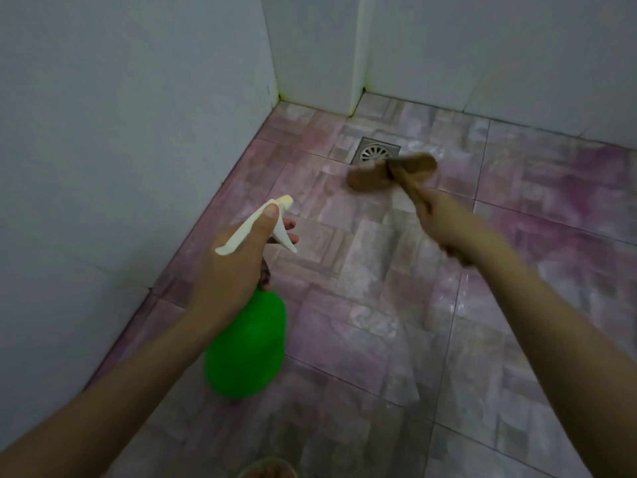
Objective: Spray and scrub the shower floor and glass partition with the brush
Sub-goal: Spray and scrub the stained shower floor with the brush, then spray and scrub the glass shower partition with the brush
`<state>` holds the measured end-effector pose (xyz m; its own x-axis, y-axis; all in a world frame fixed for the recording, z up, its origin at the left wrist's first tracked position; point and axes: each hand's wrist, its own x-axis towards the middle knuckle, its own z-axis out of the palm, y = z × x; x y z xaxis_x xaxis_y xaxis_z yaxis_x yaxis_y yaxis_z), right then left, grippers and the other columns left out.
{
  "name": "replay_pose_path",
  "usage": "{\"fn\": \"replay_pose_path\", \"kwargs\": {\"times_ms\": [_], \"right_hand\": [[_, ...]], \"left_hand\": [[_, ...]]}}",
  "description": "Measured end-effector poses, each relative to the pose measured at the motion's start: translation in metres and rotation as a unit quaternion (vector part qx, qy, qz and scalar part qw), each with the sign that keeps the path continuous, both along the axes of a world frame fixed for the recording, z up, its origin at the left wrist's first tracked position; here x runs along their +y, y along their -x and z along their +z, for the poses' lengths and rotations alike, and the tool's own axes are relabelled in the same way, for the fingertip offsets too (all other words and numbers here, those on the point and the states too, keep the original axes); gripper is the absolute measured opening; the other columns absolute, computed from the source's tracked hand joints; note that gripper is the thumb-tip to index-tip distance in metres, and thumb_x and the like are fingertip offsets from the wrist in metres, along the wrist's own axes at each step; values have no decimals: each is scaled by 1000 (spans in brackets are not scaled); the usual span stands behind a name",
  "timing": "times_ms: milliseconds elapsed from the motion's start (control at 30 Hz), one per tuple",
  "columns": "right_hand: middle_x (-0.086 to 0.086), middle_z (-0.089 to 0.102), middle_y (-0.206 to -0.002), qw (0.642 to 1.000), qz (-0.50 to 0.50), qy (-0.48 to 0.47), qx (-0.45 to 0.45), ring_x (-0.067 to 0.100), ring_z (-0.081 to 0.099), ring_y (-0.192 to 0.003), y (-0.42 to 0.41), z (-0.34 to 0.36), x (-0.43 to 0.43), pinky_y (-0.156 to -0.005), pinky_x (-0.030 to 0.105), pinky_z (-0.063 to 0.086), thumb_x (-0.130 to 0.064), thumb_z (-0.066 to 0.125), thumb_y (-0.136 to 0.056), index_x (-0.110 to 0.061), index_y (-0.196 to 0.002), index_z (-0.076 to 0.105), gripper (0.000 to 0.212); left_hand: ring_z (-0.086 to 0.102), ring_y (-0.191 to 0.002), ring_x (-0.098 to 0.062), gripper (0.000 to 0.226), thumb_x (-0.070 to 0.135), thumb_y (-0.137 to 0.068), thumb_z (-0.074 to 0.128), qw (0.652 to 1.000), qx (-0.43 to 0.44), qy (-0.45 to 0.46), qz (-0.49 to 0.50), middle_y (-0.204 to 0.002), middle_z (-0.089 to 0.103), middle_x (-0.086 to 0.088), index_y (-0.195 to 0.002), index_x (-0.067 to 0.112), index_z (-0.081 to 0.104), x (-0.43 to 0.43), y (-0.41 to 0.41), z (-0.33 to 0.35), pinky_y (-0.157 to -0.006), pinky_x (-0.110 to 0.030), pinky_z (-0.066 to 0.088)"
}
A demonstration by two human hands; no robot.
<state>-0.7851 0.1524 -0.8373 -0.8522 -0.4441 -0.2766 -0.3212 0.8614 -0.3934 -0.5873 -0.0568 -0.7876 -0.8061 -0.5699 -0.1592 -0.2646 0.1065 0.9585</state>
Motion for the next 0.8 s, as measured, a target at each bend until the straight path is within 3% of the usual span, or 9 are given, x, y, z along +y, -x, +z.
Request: {"fn": "replay_pose_path", "kwargs": {"times_ms": [133,267,400,467,533,567,633,733,800], "right_hand": [[14,57,-71,1000,-7,1,-16,27,54,-46,21,2,7,-40,29,47,-38,23,-103,-59,-140,20,43],[9,59,-72,996,5,-52,-76,19,53,-46,-70,22,33,-41,28,44,-29,29,-103,-60,-137,8,51],[22,61,-88,999,-32,6,-33,28,56,-44,19,-5,-8,-34,31,47,-40,22,-103,-63,-139,14,43],[25,61,-88,996,-78,37,-30,29,55,-44,69,-22,-25,-34,27,43,-38,23,-103,-55,-143,18,44],[15,59,-77,986,-133,73,-74,25,52,-47,84,-24,-27,-37,27,42,-33,27,-103,-45,-146,24,46],[11,57,-73,978,-157,103,-91,23,51,-47,77,-16,-20,-37,26,41,-31,29,-102,-43,-147,27,46],[3,53,-67,971,-184,132,-81,19,49,-46,49,10,4,-38,28,43,-27,32,-102,-41,-146,30,46],[1,53,-61,957,-239,149,-75,19,50,-44,0,76,44,-32,26,43,-24,34,-102,-38,-146,31,46],[5,53,-60,940,-291,153,-88,22,50,-44,-27,131,70,-29,26,43,-25,34,-102,-39,-146,30,46]], "left_hand": [[62,-97,-58,27,57,-96,50,1000,2,-7,-4,-91,79,9,-83,58,74,-3,15,0,-71,-55,57],[66,-91,-51,27,57,-92,49,1000,3,-21,-3,-88,79,13,-79,61,73,-9,31,2,-78,-55,57],[63,-96,-58,27,54,-97,50,1000,-10,-18,-7,-93,79,11,-87,56,75,-9,53,-4,-80,-67,53],[65,-91,-52,27,52,-100,48,1000,-8,-6,-8,-95,79,11,-95,55,74,-5,63,-3,-73,-61,56],[66,-68,-35,26,50,-102,48,1000,-21,4,-5,-94,78,15,-95,59,72,4,72,4,-64,-46,55],[64,-70,-29,28,49,-102,48,999,-31,-2,-7,-94,78,18,-91,61,72,10,76,14,-62,-42,52],[62,-76,-25,34,48,-102,48,998,-62,-7,-22,-90,76,24,-81,61,72,23,82,40,-61,-38,51],[49,-47,-2,29,42,-103,47,995,-82,3,-52,-84,75,21,-87,54,68,46,84,104,-44,-17,42],[38,-35,-2,27,39,-104,47,994,-87,-10,-68,-84,73,10,-90,51,66,62,83,157,-39,-13,33]]}}
